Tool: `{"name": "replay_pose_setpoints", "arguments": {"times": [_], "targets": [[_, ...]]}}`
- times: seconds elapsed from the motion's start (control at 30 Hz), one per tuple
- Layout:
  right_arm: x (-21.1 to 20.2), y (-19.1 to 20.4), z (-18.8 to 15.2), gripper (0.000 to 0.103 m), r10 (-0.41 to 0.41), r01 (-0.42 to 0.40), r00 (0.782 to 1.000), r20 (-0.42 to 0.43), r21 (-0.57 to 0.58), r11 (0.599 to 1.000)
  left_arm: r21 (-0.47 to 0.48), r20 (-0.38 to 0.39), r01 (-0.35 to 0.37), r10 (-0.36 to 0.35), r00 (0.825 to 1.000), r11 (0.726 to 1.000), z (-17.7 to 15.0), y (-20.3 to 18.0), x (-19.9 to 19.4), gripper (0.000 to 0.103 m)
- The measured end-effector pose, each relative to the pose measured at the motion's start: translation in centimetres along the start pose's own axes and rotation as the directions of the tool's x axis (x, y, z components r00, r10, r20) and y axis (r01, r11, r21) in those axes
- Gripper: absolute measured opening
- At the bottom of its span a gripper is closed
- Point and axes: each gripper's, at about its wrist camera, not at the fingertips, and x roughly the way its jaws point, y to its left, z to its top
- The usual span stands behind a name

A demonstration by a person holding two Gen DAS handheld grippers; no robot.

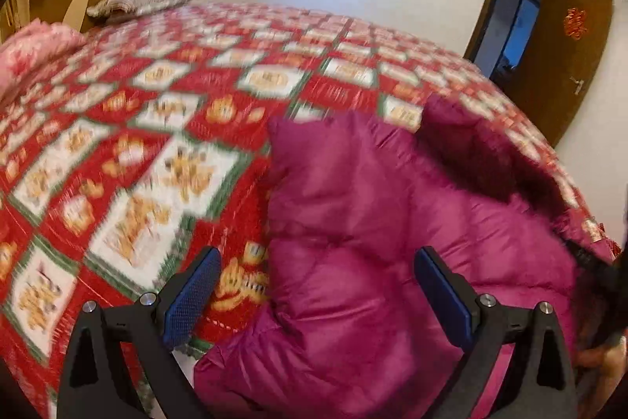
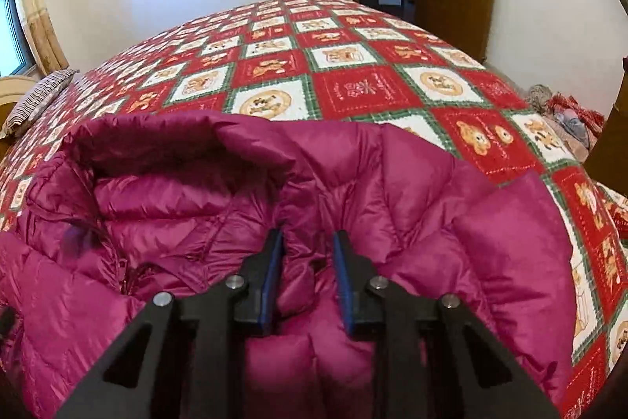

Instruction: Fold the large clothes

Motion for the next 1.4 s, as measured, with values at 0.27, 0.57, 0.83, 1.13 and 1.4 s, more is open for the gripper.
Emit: {"name": "replay_pose_setpoints", "arguments": {"times": [0.27,0.57,0.83,1.13,1.4], "targets": [[-0.1,-0.8,-0.2,0.029,0.047,-0.048,0.999,0.027,0.031,0.998,0.102,-0.033,0.105,-0.103,0.994,0.989,8.0,-8.5,2.2,0.099],[0.1,-1.5,-0.3,0.029,0.098,-0.1,0.994,0.042,0.066,0.993,0.099,-0.215,0.033,-0.011,0.977,0.994,5.9,-10.7,9.8,0.014],[0.1,-1.7,-0.4,0.03,0.12,-0.124,0.992,0.048,0.079,0.989,-0.016,-0.111,0.073,-0.075,0.991,0.997,1.6,-6.4,8.8,0.015],[-3.3,-2.6,0.2,0.035,0.103,-0.112,0.992,0.076,0.129,0.985,-0.02,-0.093,0.083,-0.085,0.992,0.996,1.6,-6.4,9.0,0.015],[-2.6,-0.1,7.0,0.04,0.071,-0.084,0.994,0.084,0.159,0.984,0.006,-0.086,0.063,-0.063,0.994,0.998,1.5,-6.9,8.9,0.015]]}}
